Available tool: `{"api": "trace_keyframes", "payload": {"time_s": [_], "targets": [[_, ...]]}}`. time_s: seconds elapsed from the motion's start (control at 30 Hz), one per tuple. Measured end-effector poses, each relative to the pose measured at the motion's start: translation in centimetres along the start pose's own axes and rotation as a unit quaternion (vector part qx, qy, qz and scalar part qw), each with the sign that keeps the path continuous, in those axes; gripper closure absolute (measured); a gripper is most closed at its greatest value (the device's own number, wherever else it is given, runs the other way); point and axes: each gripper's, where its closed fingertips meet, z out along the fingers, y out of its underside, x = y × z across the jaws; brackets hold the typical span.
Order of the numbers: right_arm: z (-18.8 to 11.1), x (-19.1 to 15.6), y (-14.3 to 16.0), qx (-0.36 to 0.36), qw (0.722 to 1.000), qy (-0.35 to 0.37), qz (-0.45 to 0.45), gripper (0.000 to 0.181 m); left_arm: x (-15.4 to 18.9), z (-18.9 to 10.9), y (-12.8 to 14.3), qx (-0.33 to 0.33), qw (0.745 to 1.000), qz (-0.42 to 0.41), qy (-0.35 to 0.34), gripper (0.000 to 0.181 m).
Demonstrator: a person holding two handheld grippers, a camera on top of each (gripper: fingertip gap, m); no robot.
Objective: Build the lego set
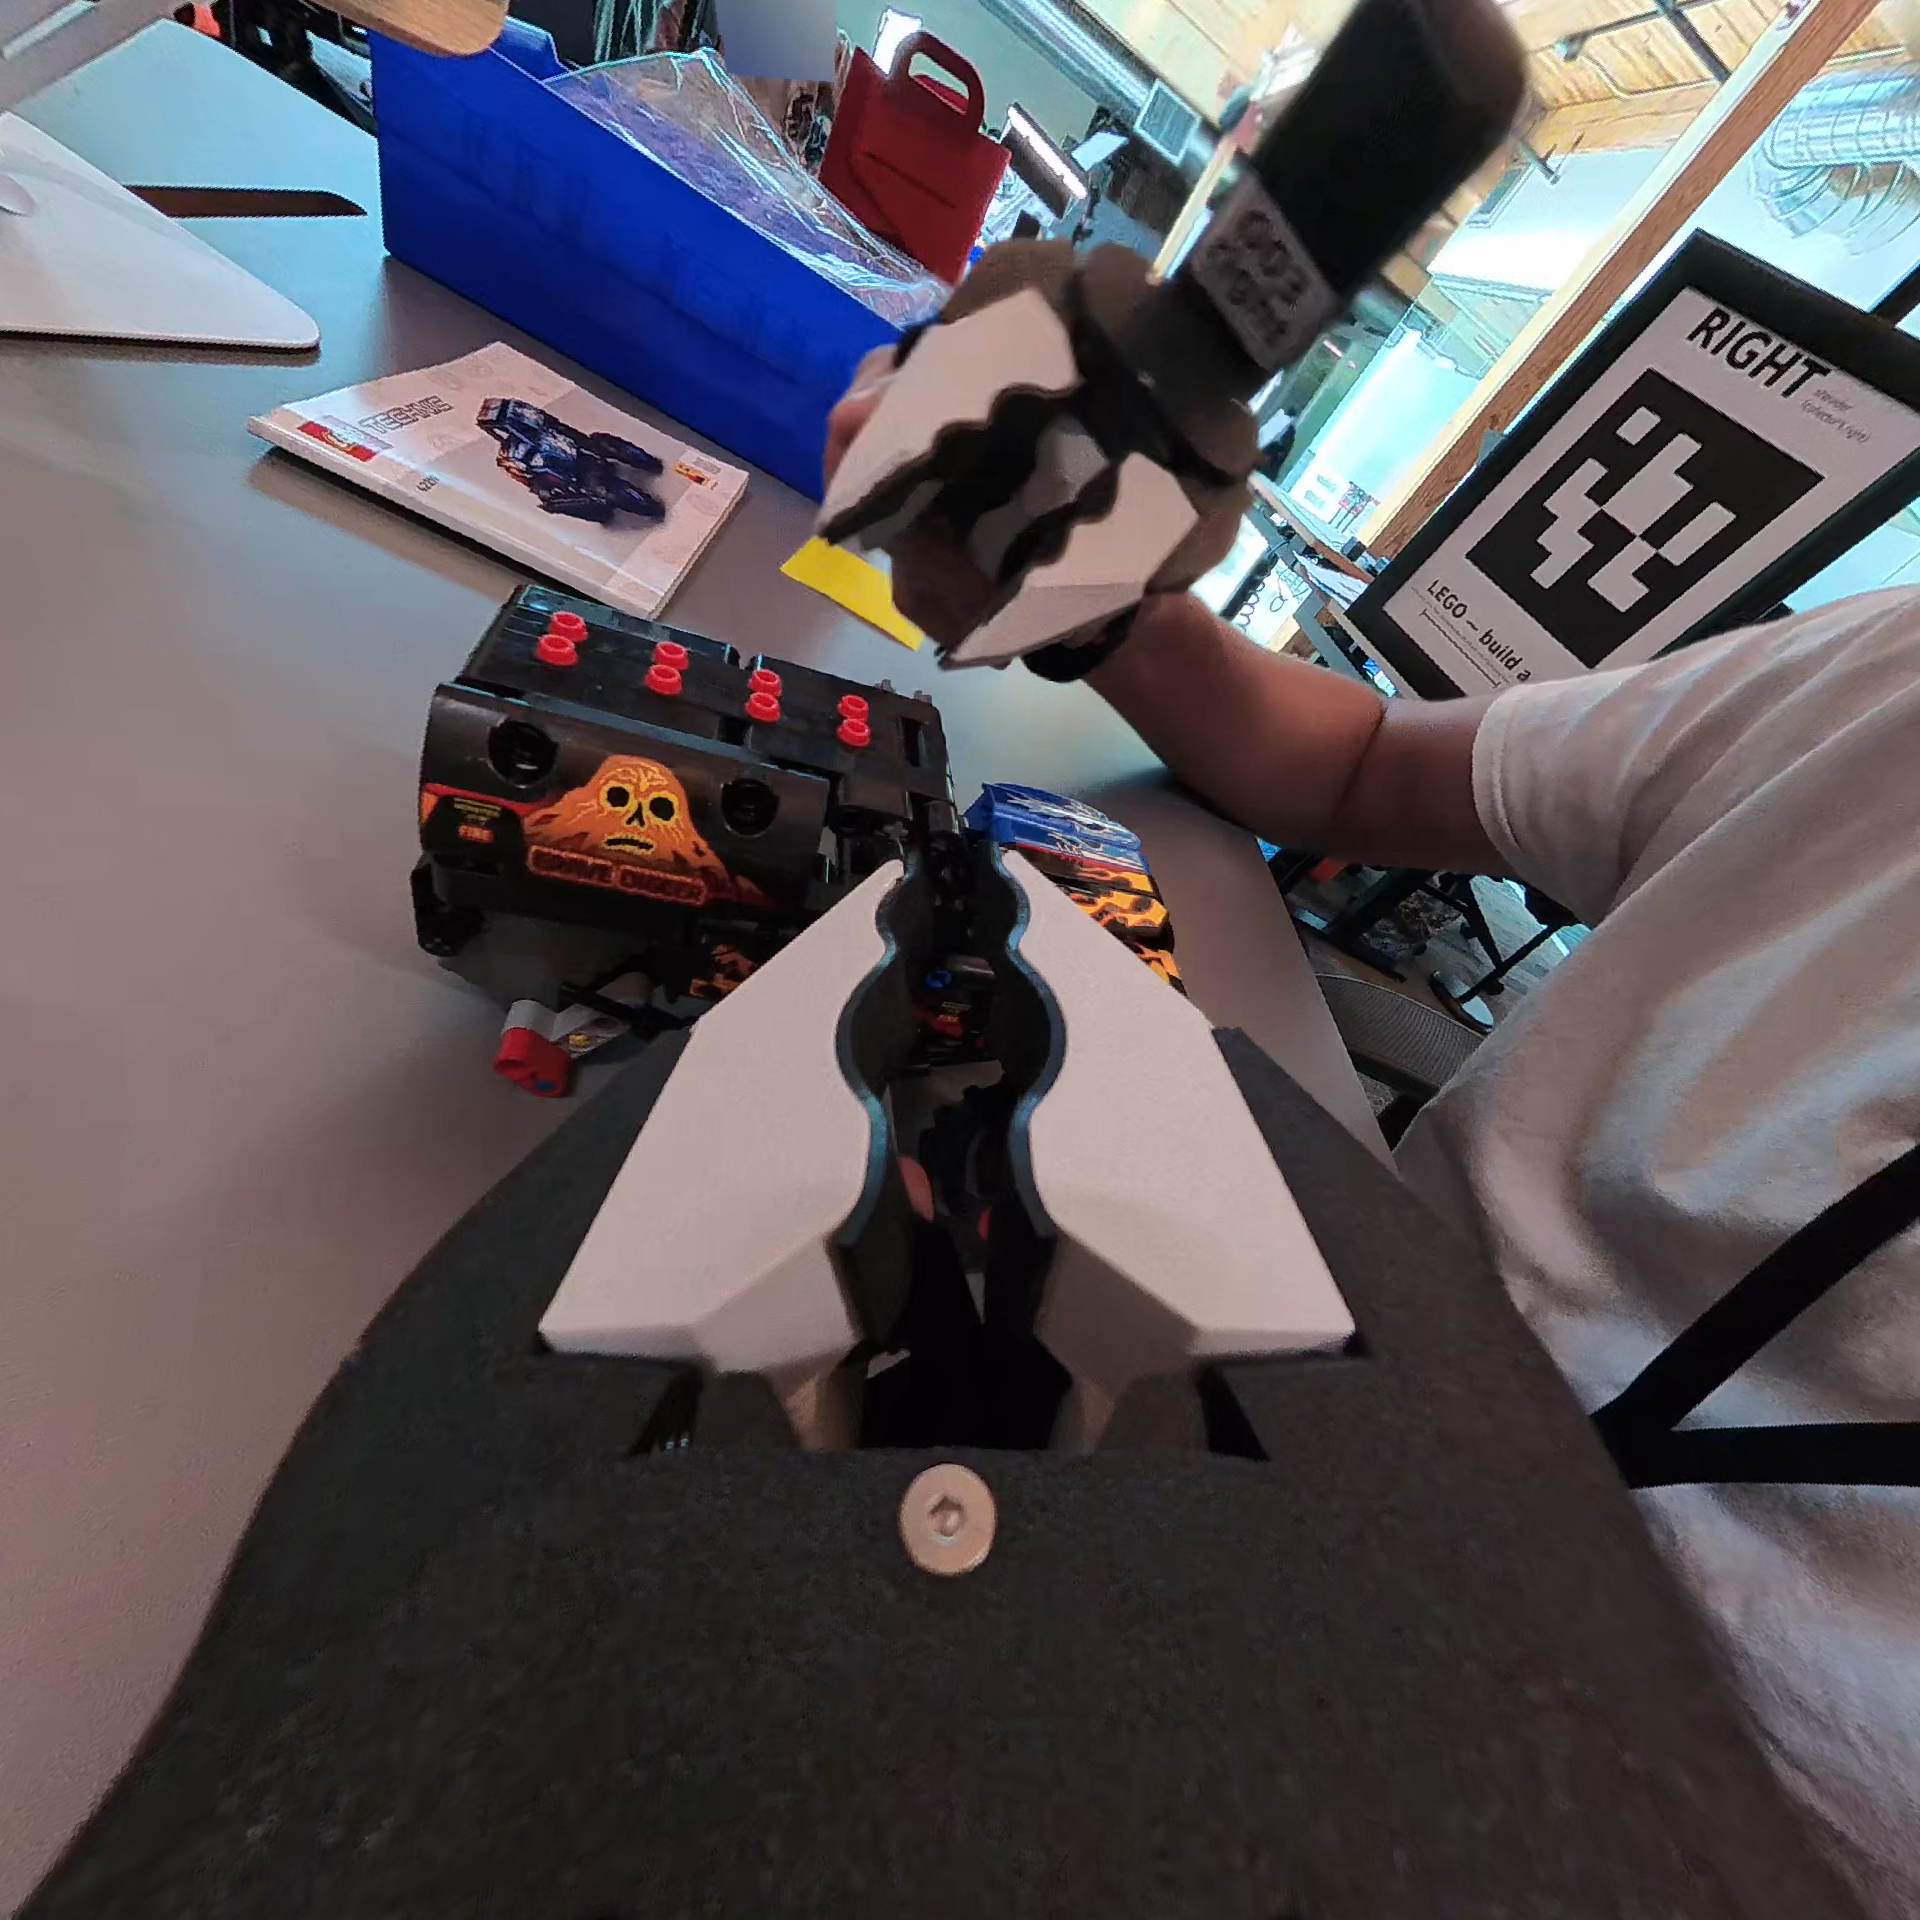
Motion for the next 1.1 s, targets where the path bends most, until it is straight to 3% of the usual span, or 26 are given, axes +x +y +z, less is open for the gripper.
{"api": "trace_keyframes", "payload": {"time_s": [0.13,0.3,0.53,0.73,0.97,1.1], "targets": [[-0.4,-0.3,0.0,-0.09,0.962,0.106,-0.237,0.168,-0.1,0.1,-0.1,0.004,1.0,-0.008,-0.005,0.174],[0.6,-1.5,0.9,-0.129,0.934,0.114,-0.312,0.168,-0.1,0.2,-0.1,0.005,1.0,-0.013,-0.006,0.174],[1.6,-1.9,0.2,-0.118,0.926,0.123,-0.336,0.174,0.0,0.3,-0.1,-0.001,1.0,-0.011,-0.006,0.174],[1.6,-1.9,0.5,-0.154,0.923,0.101,-0.337,0.176,0.0,0.3,-0.1,-0.002,1.0,-0.008,-0.008,0.174],[1.2,-2.3,0.8,-0.2,0.951,-0.027,-0.233,0.177,0.2,0.4,0.0,-0.006,1.0,-0.004,-0.001,0.174],[1.2,-2.4,0.8,-0.227,0.944,-0.107,-0.213,0.178,0.2,0.3,0.0,-0.006,1.0,-0.004,-0.001,0.174]]}}
